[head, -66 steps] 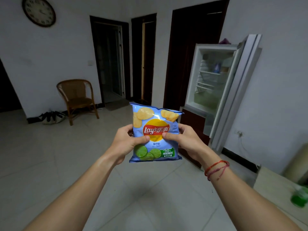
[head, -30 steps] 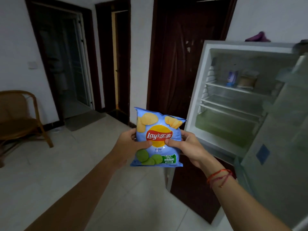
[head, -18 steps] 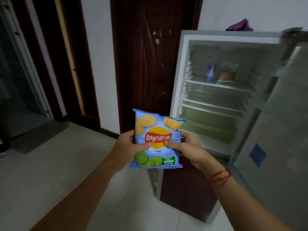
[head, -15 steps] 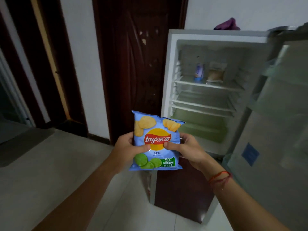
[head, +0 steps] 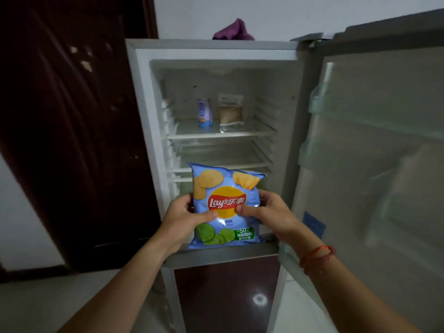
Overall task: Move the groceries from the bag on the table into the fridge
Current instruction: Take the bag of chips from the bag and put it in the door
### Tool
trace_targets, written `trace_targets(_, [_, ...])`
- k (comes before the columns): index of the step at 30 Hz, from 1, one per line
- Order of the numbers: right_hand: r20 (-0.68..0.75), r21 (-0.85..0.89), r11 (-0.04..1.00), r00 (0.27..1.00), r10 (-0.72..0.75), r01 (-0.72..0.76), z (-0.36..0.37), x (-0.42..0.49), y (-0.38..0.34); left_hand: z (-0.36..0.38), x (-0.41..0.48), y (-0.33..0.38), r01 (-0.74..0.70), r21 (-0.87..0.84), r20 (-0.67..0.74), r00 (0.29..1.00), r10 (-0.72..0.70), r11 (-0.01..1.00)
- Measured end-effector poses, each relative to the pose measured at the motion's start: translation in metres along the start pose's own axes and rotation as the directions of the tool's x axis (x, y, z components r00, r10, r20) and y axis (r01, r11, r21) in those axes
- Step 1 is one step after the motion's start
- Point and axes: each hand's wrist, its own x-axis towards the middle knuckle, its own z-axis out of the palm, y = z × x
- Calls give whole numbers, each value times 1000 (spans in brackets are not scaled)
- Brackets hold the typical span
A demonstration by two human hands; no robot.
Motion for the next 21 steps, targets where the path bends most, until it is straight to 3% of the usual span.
trace_targets(5, [-172,-20,1000,985,5,-8,-31,13,2,26,54,-5,6,-25,166,986,-2,1000])
trace_targets(12, [-406,-99,995,914,-11,-32,-51,0,2,57,104,-19,2,-60,414,910,23,998])
trace_targets(21, [-711,-120,988,703,-15,-101,-42,-65,-7,103,115,-25,-18,-111,714,694,93,994])
